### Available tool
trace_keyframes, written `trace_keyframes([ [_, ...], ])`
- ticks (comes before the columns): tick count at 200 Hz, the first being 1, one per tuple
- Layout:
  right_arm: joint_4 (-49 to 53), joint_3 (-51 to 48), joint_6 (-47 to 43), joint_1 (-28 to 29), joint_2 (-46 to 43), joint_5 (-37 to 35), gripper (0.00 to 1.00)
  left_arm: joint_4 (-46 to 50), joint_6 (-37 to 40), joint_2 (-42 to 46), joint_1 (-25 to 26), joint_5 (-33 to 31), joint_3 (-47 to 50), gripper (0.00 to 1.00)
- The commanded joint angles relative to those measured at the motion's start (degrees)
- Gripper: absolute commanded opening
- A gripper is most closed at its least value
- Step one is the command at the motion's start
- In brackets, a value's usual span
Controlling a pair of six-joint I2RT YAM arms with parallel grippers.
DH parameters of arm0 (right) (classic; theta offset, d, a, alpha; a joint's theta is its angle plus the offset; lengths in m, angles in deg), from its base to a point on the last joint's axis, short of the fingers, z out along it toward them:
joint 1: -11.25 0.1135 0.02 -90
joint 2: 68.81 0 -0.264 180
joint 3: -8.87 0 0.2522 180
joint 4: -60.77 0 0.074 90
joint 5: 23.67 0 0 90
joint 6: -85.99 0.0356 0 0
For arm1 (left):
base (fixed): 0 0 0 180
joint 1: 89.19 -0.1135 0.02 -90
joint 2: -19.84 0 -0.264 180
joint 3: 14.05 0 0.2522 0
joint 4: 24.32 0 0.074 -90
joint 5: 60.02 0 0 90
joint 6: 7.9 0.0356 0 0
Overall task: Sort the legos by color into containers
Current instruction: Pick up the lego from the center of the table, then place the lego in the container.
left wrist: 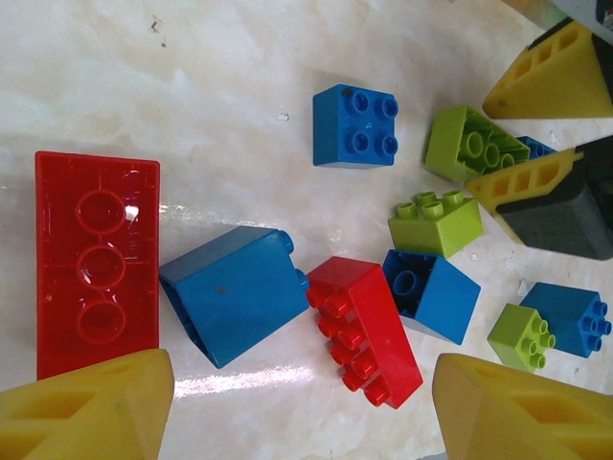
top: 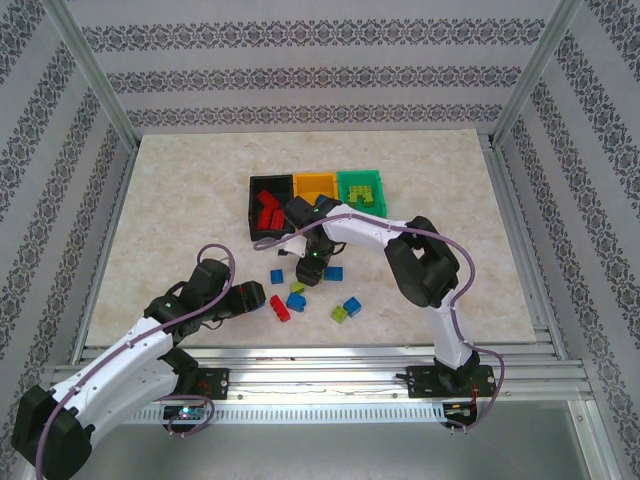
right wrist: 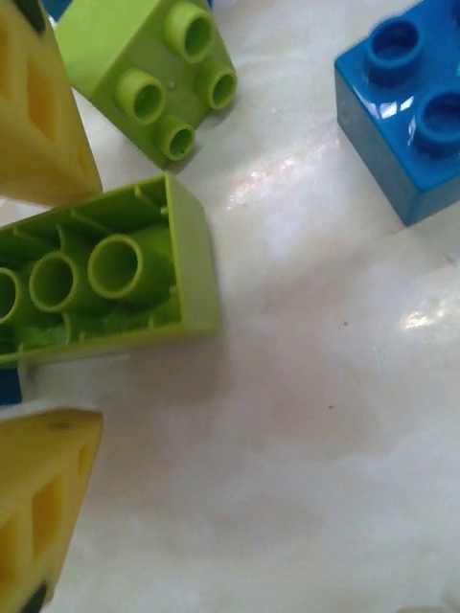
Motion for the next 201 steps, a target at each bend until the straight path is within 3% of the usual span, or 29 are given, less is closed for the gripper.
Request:
trace_keyframes([
  [1,1.35,1.20,1.10,-0.10,1.48,1.22,0.45,0.29,0.47,-1.09,-0.56,-0.24,-2.34,0.72],
  [76,-6.82,-4.46,6.11,-1.90,-8.40,2.54,0.34,-0.25,0.56,-2.37,-0.55,0.59,-2.90,0.71],
  [132,-19.81,-14.47,14.34,-9.80,-21.25,6.63,0.36,-0.57,0.20,-1.27,-0.56,0.22,-1.63,0.71],
  [201,-28.59,-18.35,26.63,-18.96,-27.59,-3.87,0.36,0.26,0.36,-1.72,-0.56,0.60,-2.62,0.71],
])
